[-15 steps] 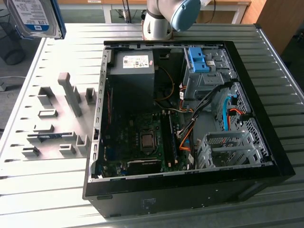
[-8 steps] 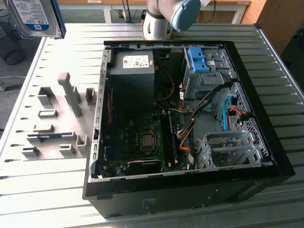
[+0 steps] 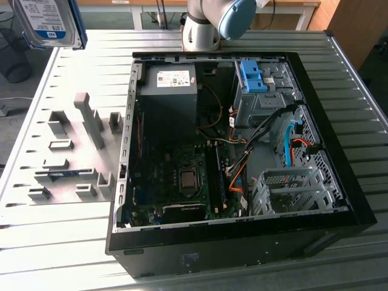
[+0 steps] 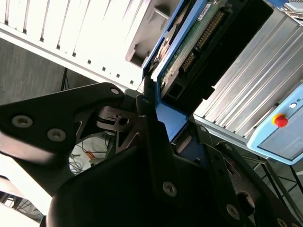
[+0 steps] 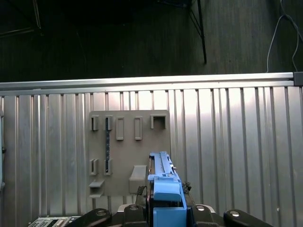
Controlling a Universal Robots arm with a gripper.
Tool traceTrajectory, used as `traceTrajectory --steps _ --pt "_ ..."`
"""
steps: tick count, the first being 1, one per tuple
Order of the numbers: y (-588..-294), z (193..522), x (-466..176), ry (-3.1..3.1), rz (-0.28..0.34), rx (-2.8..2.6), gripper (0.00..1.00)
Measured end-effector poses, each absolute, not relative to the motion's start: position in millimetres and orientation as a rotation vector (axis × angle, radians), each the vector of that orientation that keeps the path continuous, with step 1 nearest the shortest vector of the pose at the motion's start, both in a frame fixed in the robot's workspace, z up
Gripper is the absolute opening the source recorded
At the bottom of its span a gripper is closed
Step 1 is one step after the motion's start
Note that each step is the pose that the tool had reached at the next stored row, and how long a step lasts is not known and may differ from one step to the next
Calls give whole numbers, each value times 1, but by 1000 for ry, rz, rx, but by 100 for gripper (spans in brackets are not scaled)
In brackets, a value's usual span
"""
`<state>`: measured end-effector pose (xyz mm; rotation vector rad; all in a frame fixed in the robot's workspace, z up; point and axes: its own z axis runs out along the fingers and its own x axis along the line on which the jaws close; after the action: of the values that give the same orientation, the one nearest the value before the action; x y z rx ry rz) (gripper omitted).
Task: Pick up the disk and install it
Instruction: 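Pick up the disk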
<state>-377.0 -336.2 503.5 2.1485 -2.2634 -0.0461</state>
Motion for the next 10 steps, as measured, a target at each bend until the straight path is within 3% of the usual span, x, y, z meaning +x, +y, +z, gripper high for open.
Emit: traceTrajectory --steps 10 --pt "-336 503 -368 -2263 -46 2148 36"
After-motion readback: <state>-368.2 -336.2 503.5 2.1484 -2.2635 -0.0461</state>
